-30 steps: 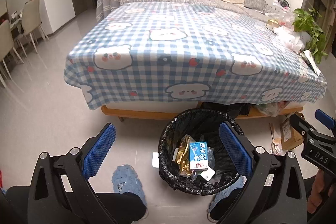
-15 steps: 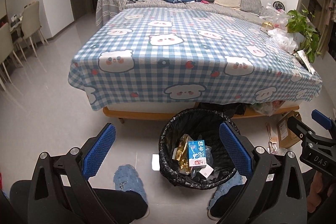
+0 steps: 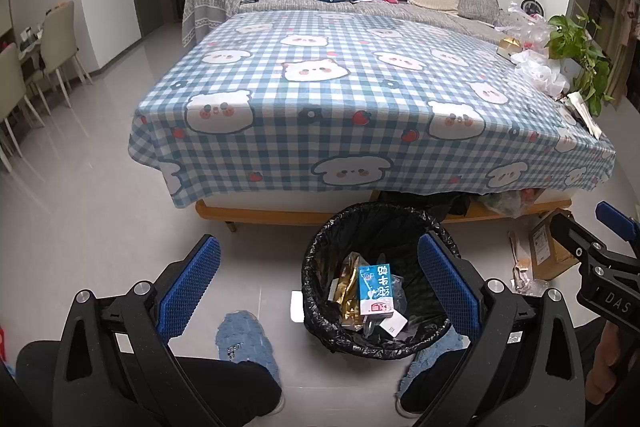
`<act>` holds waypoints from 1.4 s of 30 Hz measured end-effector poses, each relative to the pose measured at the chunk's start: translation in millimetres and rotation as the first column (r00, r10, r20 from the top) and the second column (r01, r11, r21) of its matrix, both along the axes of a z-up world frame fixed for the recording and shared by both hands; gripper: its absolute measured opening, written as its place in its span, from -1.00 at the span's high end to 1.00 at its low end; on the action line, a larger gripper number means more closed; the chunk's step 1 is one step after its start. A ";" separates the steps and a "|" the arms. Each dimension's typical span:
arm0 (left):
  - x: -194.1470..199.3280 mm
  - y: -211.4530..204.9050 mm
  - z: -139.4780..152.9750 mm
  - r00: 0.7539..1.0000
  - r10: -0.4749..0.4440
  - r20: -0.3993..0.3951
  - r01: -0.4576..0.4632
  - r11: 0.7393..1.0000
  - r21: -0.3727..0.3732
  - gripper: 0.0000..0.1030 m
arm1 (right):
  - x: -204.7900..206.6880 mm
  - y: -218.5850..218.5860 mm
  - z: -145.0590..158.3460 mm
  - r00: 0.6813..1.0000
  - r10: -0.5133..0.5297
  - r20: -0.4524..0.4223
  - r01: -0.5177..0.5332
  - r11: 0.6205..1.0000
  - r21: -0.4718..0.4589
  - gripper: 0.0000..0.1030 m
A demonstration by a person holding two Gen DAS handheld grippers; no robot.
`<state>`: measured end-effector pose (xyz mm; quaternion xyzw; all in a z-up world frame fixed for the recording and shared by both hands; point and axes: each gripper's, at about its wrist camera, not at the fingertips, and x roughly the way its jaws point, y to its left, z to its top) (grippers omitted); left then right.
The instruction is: Collect trash
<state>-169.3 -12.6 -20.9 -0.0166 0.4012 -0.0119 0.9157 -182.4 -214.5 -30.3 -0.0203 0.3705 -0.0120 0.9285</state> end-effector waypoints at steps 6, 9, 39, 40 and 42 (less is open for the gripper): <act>-0.2 0.4 -0.6 1.000 -0.001 -0.002 0.001 1.000 0.000 -0.89 | 0.8 3.4 -0.1 1.000 0.005 0.002 -0.005 1.000 -0.002 -0.85; -0.2 0.5 -0.9 1.000 -0.001 -0.002 0.001 1.000 -0.001 -0.89 | 1.1 5.3 0.1 1.000 0.008 0.003 -0.008 1.000 -0.003 -0.85; -0.7 -4.5 -1.9 1.000 -0.007 -0.001 0.007 1.000 0.014 -0.89 | 2.9 -2.7 -2.2 1.000 -0.004 -0.001 0.004 1.000 -0.004 -0.85; -0.7 -4.6 -1.9 1.000 -0.007 -0.001 0.007 1.000 0.016 -0.89 | 2.9 -3.6 -2.2 1.000 -0.004 -0.001 0.004 1.000 -0.005 -0.85; -0.6 -4.6 -2.1 1.000 -0.006 -0.002 0.006 1.000 0.015 -0.89 | 2.8 -3.6 -2.1 1.000 -0.004 -0.001 0.004 1.000 -0.003 -0.85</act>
